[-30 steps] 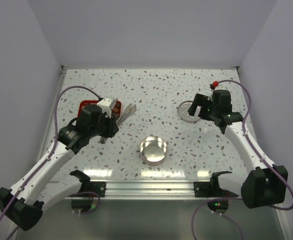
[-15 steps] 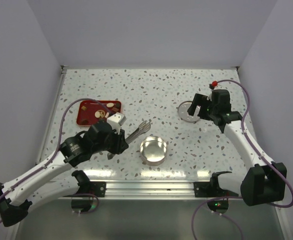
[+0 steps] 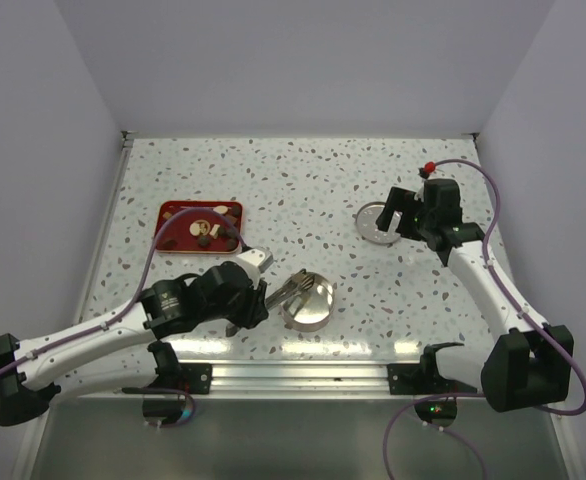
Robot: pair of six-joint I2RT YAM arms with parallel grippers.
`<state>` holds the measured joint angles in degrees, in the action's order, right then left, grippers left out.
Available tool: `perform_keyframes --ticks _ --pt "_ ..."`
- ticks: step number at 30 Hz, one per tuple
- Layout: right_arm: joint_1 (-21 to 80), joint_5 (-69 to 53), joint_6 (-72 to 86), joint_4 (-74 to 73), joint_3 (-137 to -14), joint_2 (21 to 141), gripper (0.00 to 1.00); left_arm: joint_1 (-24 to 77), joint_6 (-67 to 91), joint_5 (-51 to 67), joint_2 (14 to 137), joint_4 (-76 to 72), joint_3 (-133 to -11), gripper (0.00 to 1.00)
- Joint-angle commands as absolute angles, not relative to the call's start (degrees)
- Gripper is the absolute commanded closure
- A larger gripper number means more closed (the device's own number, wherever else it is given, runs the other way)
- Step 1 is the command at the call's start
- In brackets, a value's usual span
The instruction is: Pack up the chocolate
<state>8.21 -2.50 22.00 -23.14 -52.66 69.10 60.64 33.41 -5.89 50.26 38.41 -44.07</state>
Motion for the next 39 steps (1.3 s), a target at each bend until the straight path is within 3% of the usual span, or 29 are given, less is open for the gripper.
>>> perform_keyframes --ticks 1,4,15,28,39 --pt "8.09 -1.76 21.44 -22.59 -53.70 68.38 0.04 61.35 34.89 -7.56 50.27 37.18 -43.24 0.80" --pt "8.17 -1.76 21.45 -22.67 -53.61 68.47 0.04 61.52 34.72 -8.26 50.10 37.35 -43.51 0.71" --pt "8.17 -1.93 21.62 -22.76 -52.82 68.38 0.04 61.61 35.60 -9.14 49.75 37.18 -43.68 0.60" --pt "8.17 -2.20 21.62 -22.50 -51.94 68.29 0.03 61.61 35.16 -9.49 49.57 37.00 -45.26 0.59" --pt "8.09 -2.29 22.06 -22.33 -51.68 68.38 0.04 61.61 34.63 -15.99 50.09 37.79 -56.51 0.60"
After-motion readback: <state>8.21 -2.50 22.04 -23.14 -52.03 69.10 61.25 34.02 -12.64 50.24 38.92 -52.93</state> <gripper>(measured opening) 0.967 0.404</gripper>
